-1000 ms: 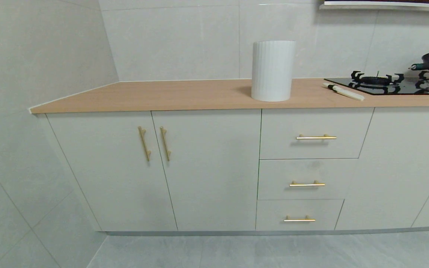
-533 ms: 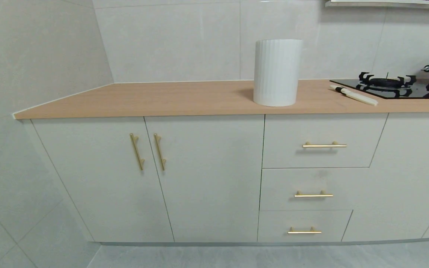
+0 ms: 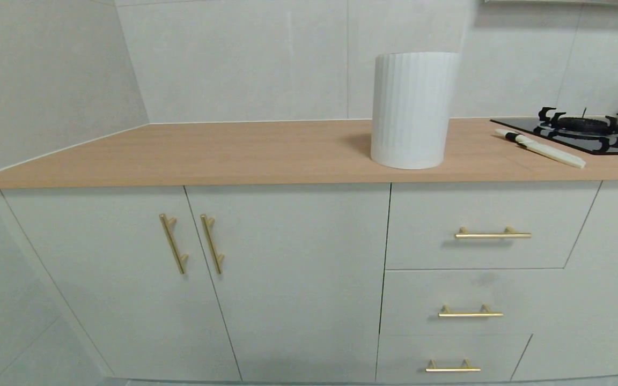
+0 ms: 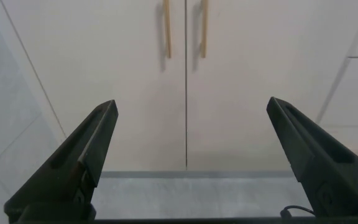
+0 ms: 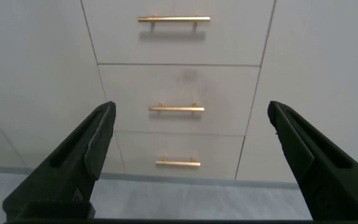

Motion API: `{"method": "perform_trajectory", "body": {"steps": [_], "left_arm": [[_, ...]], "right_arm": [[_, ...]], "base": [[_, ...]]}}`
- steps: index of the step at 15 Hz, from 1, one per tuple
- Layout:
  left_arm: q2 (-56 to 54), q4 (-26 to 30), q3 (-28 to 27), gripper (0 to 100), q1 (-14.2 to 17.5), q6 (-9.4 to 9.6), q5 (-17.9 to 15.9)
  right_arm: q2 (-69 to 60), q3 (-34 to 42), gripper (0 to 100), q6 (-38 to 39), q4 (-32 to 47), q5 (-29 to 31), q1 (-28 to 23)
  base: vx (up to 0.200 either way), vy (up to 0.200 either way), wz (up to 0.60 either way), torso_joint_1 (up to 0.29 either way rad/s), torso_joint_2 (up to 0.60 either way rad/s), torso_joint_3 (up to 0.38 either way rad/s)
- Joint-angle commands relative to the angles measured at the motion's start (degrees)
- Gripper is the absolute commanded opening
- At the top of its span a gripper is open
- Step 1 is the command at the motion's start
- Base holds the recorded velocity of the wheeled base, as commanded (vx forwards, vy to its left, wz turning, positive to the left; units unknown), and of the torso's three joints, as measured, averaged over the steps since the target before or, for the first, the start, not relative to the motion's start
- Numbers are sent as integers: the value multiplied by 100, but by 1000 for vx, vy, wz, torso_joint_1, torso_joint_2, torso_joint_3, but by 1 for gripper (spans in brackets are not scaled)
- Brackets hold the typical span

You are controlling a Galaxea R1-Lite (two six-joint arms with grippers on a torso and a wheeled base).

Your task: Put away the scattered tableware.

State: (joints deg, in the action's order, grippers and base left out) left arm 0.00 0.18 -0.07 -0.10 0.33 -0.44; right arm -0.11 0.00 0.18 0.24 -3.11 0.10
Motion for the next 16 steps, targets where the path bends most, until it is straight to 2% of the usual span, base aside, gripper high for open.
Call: {"method": "perform_trajectory", "body": {"steps": [1,8,15,16], "left_arm": [[0,-1,-1,100,1,2,0],[0,-1,-1,100,1,-7,0],[0,-1,-1,100,1,2,0],[0,-1,7,100,1,2,0]], "right_arm": [[11,0,100,-1,2,3,-1],[11,0,100,-1,2,3,-1],[11,0,100,-1,2,3,-1],[11,0,100,-1,2,3,-1]], "base": [[200,0,0,7,2,2],[200,0,0,1,2,4],[0,0,0,0,0,0],[0,-200,0,2,-2,2]]}}
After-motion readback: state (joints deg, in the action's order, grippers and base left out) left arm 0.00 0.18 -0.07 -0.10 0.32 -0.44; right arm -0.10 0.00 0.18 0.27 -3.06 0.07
